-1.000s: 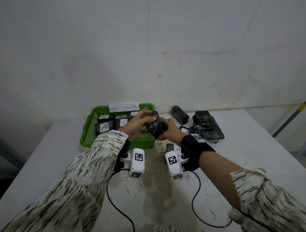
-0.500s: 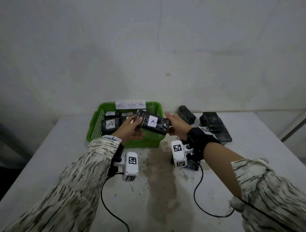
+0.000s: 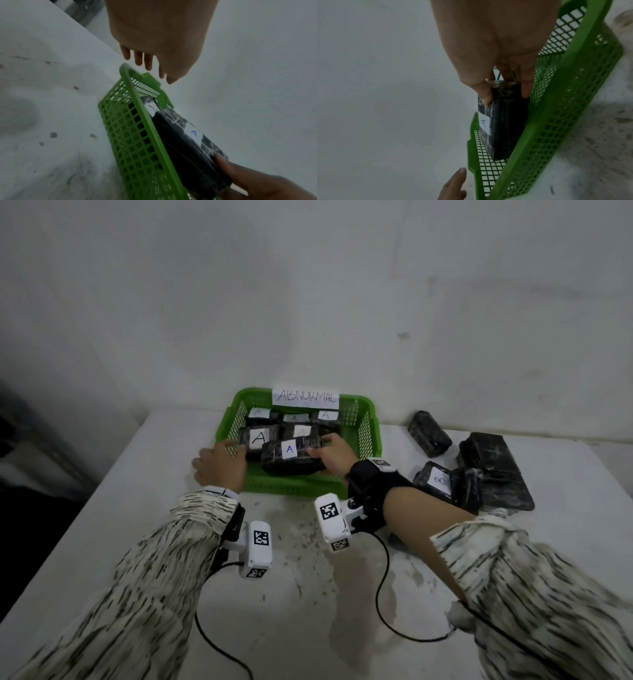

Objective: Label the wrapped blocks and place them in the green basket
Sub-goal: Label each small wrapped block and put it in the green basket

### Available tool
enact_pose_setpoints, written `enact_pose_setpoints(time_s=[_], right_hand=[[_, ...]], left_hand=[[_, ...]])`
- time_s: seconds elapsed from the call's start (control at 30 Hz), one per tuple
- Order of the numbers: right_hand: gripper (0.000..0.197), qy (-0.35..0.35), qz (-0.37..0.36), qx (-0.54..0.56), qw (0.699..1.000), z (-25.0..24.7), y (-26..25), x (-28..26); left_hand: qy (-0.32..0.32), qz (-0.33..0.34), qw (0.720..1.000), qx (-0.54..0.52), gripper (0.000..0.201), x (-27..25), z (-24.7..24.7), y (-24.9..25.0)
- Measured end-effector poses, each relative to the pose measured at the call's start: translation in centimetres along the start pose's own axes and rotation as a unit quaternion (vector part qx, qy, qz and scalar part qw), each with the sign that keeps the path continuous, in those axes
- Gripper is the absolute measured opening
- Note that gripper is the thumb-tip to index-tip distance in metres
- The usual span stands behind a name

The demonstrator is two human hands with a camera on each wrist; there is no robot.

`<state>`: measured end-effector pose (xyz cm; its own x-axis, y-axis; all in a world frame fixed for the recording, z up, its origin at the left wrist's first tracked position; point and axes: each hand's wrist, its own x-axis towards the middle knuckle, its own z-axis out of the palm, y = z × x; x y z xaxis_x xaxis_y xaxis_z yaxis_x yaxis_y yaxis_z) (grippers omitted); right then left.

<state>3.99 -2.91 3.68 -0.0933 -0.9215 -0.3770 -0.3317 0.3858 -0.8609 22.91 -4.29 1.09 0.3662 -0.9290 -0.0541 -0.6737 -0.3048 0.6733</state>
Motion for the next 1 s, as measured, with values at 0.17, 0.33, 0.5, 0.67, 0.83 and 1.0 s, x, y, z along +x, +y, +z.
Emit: enact_pose_setpoints(time_s=[0.17,0.33,0.5,0.67,0.83,1.0], right_hand=[[0.034,0.005,0.056,-0.025,0.998,2.4,0.4,3.6],[0.035,-0.045,0.085,-0.096,0.991,5.7,0.6,6.0],[0.044,-0.050,0.075,-0.146,0.985,8.0,0.8,7.9],[0.019,-0.113,0.056,-0.232,0.964,6.9,0.6,7.3],[0.038,-0.060,0.001,-0.187,0.981,4.3,0.7,6.2],[0.027,0.112,-0.097,-0.052,0.988,-1.3,0.6,4.7]], left_hand=[[0.073,-0.095,0.993,0.018,0.057,3.1,1.2,-2.5],[-0.032,-0.123,0.990,0.062,0.047,5.0,3.0,-4.1],[-0.004,-0.135,0.988,0.076,0.039,5.4,3.5,-4.0],[0.013,-0.125,0.990,0.070,0.037,5.3,3.6,-4.2],[0.119,-0.039,0.988,0.088,0.050,4.6,3.5,-3.6],[-0.029,0.044,0.994,0.097,0.066,1.5,3.6,3.0]])
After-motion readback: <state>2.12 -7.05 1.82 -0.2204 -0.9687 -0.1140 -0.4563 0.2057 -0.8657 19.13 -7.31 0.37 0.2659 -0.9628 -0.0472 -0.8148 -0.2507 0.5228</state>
